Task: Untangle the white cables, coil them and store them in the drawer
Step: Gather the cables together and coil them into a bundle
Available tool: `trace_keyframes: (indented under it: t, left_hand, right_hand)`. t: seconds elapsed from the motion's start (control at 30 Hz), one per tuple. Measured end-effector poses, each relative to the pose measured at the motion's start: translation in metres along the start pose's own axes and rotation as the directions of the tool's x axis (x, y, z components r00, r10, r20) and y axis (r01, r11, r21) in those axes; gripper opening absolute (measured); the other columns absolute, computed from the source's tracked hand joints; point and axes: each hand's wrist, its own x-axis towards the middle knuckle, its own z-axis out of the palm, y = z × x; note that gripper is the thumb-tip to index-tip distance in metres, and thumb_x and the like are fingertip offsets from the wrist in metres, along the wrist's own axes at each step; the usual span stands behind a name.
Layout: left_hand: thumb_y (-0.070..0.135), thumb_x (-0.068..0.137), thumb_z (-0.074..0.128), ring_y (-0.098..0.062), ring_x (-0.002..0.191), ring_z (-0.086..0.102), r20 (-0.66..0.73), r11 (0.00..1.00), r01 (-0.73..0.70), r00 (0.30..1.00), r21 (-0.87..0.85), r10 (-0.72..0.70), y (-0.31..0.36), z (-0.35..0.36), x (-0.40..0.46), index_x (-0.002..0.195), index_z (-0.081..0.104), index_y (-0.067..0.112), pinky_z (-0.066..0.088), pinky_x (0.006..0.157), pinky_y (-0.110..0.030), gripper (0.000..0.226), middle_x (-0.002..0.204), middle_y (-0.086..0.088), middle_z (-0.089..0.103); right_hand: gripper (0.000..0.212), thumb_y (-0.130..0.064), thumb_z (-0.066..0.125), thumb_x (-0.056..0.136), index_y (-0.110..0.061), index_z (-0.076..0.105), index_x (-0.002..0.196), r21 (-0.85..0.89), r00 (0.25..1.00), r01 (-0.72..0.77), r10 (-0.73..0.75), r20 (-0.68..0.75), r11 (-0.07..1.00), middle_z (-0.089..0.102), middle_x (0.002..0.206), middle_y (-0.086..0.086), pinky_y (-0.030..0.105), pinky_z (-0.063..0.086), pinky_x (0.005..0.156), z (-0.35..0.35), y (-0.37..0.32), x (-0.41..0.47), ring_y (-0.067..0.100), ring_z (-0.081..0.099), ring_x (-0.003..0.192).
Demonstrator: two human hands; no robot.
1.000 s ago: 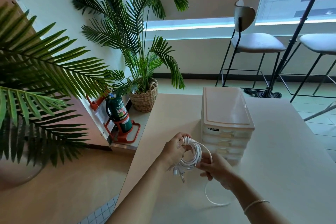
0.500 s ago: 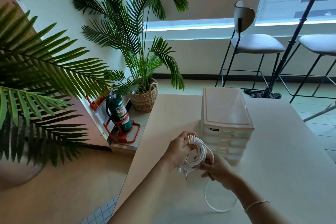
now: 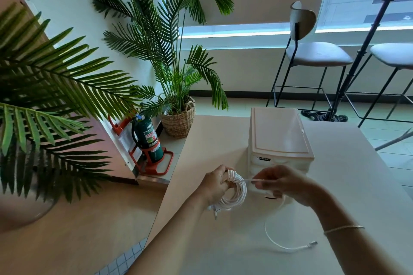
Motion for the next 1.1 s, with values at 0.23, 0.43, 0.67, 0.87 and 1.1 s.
trace_keyframes:
  t: [0.23,0.43,0.67,0.87,1.1]
  left_hand:
    - [0.015,0.086,0.064,-0.009,0.088,0.056,0.166,1.0,-0.019,0.986,-0.003,0.02,0.015,0.001,-0.004,0.108,0.058,0.024,0.041,0.072,-0.017,0.025,0.096,0.004,0.061]
    - [0.005,0.088,0.062,0.003,0.052,0.044,0.304,0.979,0.009,0.951,-0.205,0.055,0.026,0.004,-0.007,0.101,0.054,0.023,0.037,0.052,-0.013,0.024,0.071,0.008,0.051]
    - [0.006,0.085,0.065,0.005,0.049,0.045,0.245,0.977,0.004,0.968,-0.213,0.049,0.024,0.01,-0.007,0.093,0.055,0.026,0.038,0.051,-0.011,0.024,0.068,0.01,0.052]
    - [0.0,0.082,0.065,0.005,0.047,0.047,0.103,0.961,-0.016,0.994,-0.277,0.046,0.018,0.019,-0.006,0.103,0.065,0.019,0.038,0.053,-0.011,0.029,0.072,0.01,0.056]
    - [0.009,0.082,0.068,-0.008,0.082,0.06,0.026,0.965,0.01,1.0,-0.263,-0.004,0.012,0.027,-0.009,0.102,0.057,0.022,0.052,0.08,-0.025,0.026,0.098,-0.001,0.065]
  right_hand:
    - [0.023,-0.018,0.07,0.081,-0.017,0.059,0.061,-0.166,0.899,0.024,-0.094,-0.427,0.986,0.04,0.042,-0.011,0.013,0.026,0.037,-0.003,-0.009,0.016,0.001,0.031,0.035]
    - [0.025,-0.022,0.067,0.084,-0.018,0.059,0.061,-0.087,0.831,0.02,-0.065,-0.552,0.996,0.043,0.046,-0.01,0.025,0.027,0.051,0.014,0.013,0.028,0.009,0.035,0.049]
    - [0.025,-0.023,0.061,0.088,-0.013,0.06,0.066,-0.007,0.807,-0.045,0.032,-0.59,0.999,0.044,0.05,-0.006,0.026,0.028,0.051,0.029,0.024,0.033,0.009,0.037,0.05]
    - [0.034,-0.03,0.046,0.097,-0.011,0.057,0.071,0.201,0.873,-0.231,0.294,-0.389,0.952,0.044,0.05,0.001,0.018,0.021,0.039,0.042,0.024,0.032,0.012,0.033,0.04]
    - [0.035,-0.008,0.048,0.088,-0.014,0.045,0.053,0.151,0.883,-0.364,0.392,-0.256,0.919,0.031,0.04,-0.002,0.018,0.015,0.044,0.036,0.013,0.03,0.01,0.021,0.035]
